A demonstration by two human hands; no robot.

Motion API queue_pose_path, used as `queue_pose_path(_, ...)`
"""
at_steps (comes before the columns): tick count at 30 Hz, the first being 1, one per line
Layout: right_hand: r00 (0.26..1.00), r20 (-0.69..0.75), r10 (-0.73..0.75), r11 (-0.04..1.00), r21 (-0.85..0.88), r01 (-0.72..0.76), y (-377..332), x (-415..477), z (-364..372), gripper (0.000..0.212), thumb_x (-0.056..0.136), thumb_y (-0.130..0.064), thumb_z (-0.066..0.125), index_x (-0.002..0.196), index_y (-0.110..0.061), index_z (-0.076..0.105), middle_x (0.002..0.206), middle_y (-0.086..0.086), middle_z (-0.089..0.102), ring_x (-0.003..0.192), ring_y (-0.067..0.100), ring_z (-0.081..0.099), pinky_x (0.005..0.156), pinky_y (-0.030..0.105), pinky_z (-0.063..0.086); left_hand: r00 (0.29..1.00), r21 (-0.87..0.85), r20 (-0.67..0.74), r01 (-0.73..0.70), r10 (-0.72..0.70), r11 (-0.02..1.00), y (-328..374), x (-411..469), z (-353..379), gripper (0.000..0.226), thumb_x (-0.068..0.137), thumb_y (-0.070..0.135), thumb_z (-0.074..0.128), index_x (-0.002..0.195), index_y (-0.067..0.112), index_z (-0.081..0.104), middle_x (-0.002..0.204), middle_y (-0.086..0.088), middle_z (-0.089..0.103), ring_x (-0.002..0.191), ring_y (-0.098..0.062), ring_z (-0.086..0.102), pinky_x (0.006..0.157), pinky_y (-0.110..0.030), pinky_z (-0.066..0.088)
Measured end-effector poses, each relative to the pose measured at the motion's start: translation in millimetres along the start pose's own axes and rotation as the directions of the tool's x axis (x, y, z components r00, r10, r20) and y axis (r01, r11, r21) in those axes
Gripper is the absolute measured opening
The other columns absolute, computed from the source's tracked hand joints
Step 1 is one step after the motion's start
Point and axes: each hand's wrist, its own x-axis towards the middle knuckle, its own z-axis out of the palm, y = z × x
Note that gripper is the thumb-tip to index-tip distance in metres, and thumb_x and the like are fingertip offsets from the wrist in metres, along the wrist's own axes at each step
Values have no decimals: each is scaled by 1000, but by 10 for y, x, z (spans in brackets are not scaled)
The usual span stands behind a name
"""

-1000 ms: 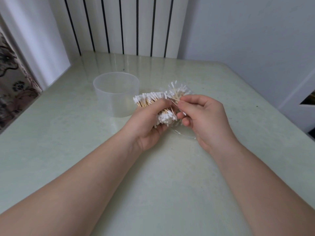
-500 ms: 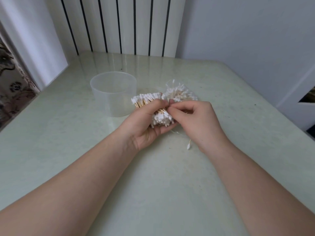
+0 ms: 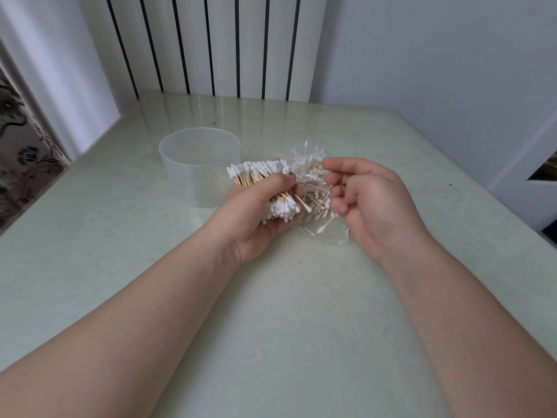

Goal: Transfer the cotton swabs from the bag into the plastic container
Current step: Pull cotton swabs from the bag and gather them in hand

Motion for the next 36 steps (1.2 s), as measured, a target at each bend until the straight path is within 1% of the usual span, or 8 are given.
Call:
queue_pose_path(7,1000,23,6,996,89,-8,-13,9,-27,59,72,33,25,93,-2,67,84,12,65,70,15,56,59,19,46,995,60,80,-57,52,997,10,-54,26,19,91,-3,61,95,14,67,89,-11,74,94,-26,72,90,-55,58)
queue_pose_path(10,1000,20,-19,995,93,17,5,13,-36,55,73,33,32,94,-3,68,86,11,65,73,14,59,66,19,51,991,116,130,-36,21,993,-1,-87,30,21,92,-3,60,98,15,69,109,-18,75,101,-30,72,91,-57,57)
queue_pose_path(15,996,41,-79,994,76,76,35,-20,0,42,81,28,51,93,-7,69,90,10,68,78,17,66,69,25,58,980,150,200,-11,-20,989,-34,-88,32,24,94,-2,58,115,6,67,99,-15,73,93,-28,73,85,-53,60)
queue_pose_path(19,980,94,-175,962,-195,191,69,-49,19,31,82,15,67,93,-14,72,84,5,74,65,27,66,53,33,57,969,154,245,2,-40,988,-32,-99,33,23,95,-2,56,115,7,64,87,-13,68,80,-21,70,74,-39,63)
queue_pose_path(23,948,131,-292,874,-366,319,51,-41,-8,32,82,7,72,97,-21,73,95,-4,75,87,10,72,74,24,58,973,185,226,5,-47,983,-22,-89,22,20,94,0,56,104,13,66,77,-5,67,71,-12,66,65,-28,54)
queue_pose_path(29,910,288,-297,691,-593,413,90,-42,-68,30,88,-13,69,114,-27,75,93,-15,76,96,-1,69,98,33,54,980,157,189,39,-69,987,20,-78,-7,16,93,3,58,102,13,67,79,-4,70,71,-12,70,63,-27,58)
queue_pose_path(33,838,511,-193,654,-570,498,54,-80,-117,66,81,-29,73,143,-23,53,142,-12,53,129,-3,50,100,25,50,961,109,224,139,-161,984,77,-74,-65,9,86,10,63,94,9,67,94,-12,69,91,-22,70,80,-38,63)
queue_pose_path(36,820,566,-87,546,-661,515,23,-114,-117,102,68,-45,88,154,-33,35,145,-17,47,132,-8,43,108,16,38,936,47,283,204,-209,978,110,-97,-80,18,76,13,64,92,5,65,85,-12,67,79,-20,69,71,-35,63)
